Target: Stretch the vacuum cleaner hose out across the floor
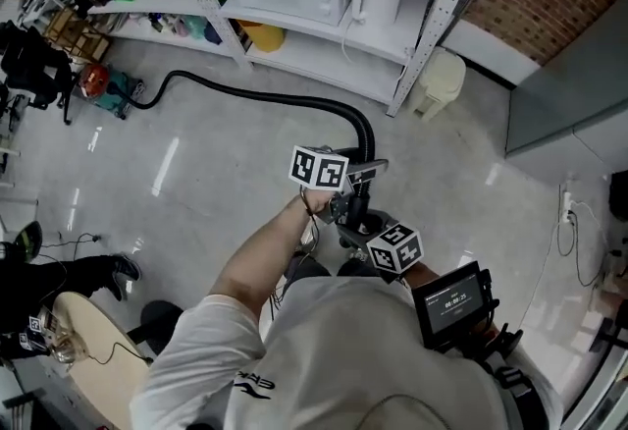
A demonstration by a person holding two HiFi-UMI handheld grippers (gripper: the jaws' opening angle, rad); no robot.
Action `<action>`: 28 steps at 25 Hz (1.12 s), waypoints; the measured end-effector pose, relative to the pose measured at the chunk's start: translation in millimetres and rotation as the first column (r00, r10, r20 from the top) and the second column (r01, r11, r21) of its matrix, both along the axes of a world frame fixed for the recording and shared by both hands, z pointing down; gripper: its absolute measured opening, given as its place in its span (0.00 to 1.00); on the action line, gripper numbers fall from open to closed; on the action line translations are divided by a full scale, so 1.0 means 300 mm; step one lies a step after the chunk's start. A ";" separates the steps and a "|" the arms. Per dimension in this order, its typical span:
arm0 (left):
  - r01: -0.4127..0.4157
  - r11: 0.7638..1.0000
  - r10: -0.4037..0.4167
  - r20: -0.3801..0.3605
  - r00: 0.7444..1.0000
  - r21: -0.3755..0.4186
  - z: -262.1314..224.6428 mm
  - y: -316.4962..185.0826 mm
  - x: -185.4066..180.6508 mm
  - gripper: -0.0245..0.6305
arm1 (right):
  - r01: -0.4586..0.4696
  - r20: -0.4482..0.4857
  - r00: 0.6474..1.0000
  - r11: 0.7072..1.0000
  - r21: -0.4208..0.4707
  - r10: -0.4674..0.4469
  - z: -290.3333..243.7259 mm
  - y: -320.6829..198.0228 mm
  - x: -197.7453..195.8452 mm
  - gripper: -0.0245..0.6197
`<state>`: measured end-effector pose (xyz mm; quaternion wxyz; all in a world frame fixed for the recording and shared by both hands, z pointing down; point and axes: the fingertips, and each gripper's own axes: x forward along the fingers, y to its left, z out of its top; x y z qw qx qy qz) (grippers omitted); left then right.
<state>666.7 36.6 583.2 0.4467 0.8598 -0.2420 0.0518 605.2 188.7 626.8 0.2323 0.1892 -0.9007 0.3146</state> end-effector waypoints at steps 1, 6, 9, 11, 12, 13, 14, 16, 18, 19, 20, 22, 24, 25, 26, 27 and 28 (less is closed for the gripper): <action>0.015 1.000 -0.015 0.000 1.000 0.000 0.006 0.007 0.001 0.48 | 0.013 -0.002 1.000 1.000 0.001 -0.013 0.007 0.010 0.009 0.34; 0.055 0.998 -0.055 0.006 0.998 0.001 0.040 0.039 0.020 0.48 | 0.046 -0.019 0.999 0.999 0.004 -0.046 0.046 0.046 0.055 0.34; 0.052 0.999 -0.052 0.008 0.999 -0.003 0.063 0.042 0.056 0.48 | 0.034 -0.031 0.999 0.999 0.004 -0.034 0.068 0.048 0.089 0.34; 0.041 0.999 -0.041 0.009 0.999 -0.010 0.066 0.037 0.091 0.48 | 0.019 -0.042 0.999 1.000 0.000 -0.019 0.071 0.041 0.118 0.34; 0.034 0.999 -0.034 0.009 0.999 -0.015 0.069 0.034 0.109 0.48 | 0.011 -0.049 0.999 1.000 -0.002 -0.011 0.072 0.036 0.133 0.34; 0.027 0.999 -0.027 0.009 1.000 -0.019 0.072 0.030 0.126 0.48 | 0.003 -0.057 0.998 1.000 -0.004 -0.003 0.076 0.031 0.147 0.34; 0.021 1.000 -0.021 0.010 1.000 -0.023 0.077 0.026 0.141 0.48 | -0.005 -0.065 0.998 1.000 -0.006 0.004 0.080 0.026 0.159 0.34; 0.016 0.999 -0.016 0.008 1.000 -0.035 0.086 0.024 0.168 0.48 | -0.015 -0.081 0.997 1.000 -0.012 0.014 0.088 0.021 0.182 0.34; 0.018 0.999 -0.018 0.006 1.000 -0.040 0.088 0.008 0.192 0.48 | -0.016 -0.090 0.996 1.000 -0.014 0.015 0.090 0.004 0.205 0.34; 0.022 0.999 -0.022 0.005 1.000 -0.044 0.086 -0.008 0.207 0.48 | -0.011 -0.092 0.996 1.000 -0.017 0.009 0.086 -0.011 0.221 0.34; 0.029 0.998 -0.029 0.006 1.000 -0.050 0.082 -0.028 0.228 0.48 | -0.002 -0.094 0.996 1.000 -0.023 -0.001 0.081 -0.029 0.246 0.34; 0.056 0.997 -0.056 0.011 0.998 -0.059 0.076 -0.078 0.277 0.48 | 0.029 -0.095 0.995 0.999 -0.033 -0.032 0.071 -0.073 0.307 0.34; 0.089 0.994 -0.089 0.012 0.996 -0.058 0.082 -0.103 0.303 0.48 | 0.058 -0.091 0.994 0.998 -0.034 -0.061 0.076 -0.093 0.346 0.34; 0.103 0.993 -0.102 0.011 0.995 -0.052 0.089 -0.100 0.308 0.48 | 0.068 -0.090 0.993 0.997 -0.031 -0.071 0.086 -0.089 0.356 0.34; 0.114 0.992 -0.114 0.012 0.993 -0.045 0.098 -0.092 0.312 0.48 | 0.078 -0.090 0.993 0.997 -0.027 -0.080 0.100 -0.080 0.364 0.34; 0.127 0.991 -0.126 0.016 0.992 -0.038 0.108 -0.083 0.317 0.48 | 0.091 -0.092 0.991 0.996 -0.023 -0.093 0.116 -0.070 0.376 0.34; 0.142 0.989 -0.141 0.020 0.990 -0.032 0.117 -0.078 0.326 0.48 | 0.107 -0.093 0.990 0.994 -0.022 -0.108 0.129 -0.063 0.393 0.34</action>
